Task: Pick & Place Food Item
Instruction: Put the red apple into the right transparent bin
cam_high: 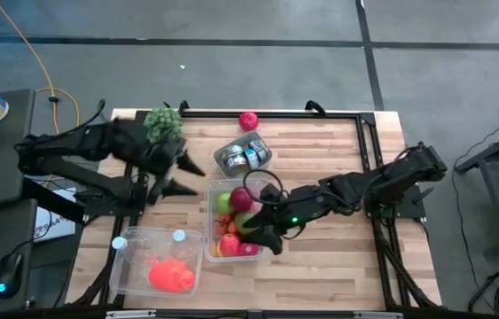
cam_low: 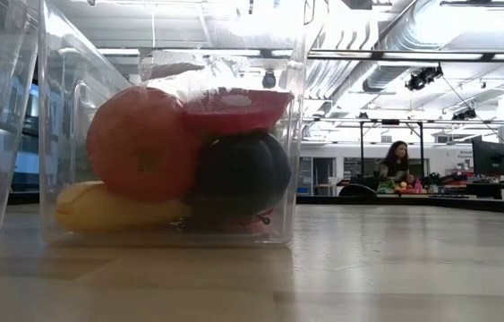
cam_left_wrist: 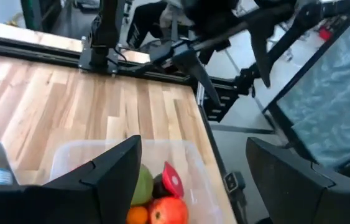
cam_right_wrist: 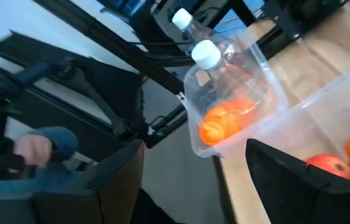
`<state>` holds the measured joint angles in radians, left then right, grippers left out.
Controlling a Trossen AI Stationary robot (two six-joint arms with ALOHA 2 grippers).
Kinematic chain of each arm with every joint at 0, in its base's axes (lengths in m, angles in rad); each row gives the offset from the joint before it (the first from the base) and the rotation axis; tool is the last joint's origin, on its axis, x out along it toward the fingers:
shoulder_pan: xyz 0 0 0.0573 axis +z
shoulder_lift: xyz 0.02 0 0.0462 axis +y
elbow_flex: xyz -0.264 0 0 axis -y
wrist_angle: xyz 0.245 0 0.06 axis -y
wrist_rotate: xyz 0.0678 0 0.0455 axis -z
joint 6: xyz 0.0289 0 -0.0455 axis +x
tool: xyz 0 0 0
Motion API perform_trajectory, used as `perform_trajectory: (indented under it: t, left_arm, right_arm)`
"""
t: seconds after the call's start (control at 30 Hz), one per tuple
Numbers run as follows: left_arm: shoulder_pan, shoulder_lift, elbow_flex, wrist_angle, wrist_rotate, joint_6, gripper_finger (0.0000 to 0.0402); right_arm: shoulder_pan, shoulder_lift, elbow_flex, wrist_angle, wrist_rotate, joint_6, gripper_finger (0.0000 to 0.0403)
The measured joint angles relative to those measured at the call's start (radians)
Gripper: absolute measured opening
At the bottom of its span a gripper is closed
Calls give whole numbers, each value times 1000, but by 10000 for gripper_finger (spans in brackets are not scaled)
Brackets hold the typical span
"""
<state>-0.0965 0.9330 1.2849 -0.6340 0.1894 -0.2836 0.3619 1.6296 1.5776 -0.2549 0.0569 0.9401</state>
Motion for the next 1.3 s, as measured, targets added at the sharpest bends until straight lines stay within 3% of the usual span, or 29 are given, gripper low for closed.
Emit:
perform_trajectory:
  t: [0.27,0.4,0.63,1.03,1.3]
  left_arm:
    - [360,248,223,-24,362,50,281]
    - [504,372,284,-8,453,66,281]
    - [682,554,286,1,630,155,281]
    - [750,728,286,66,614,-133,281]
    - [728,729,286,157,310,-134,282]
  right_arm:
    - [14,-87,0,-138,57,-105,270]
    - [18,-117,0,-217,59,-115,270]
    - [25,-121,0,-317,43,-193,270]
    - [28,-176,0,-476,41,-238,270]
    - [53,-196,0,-579,49,-238,270]
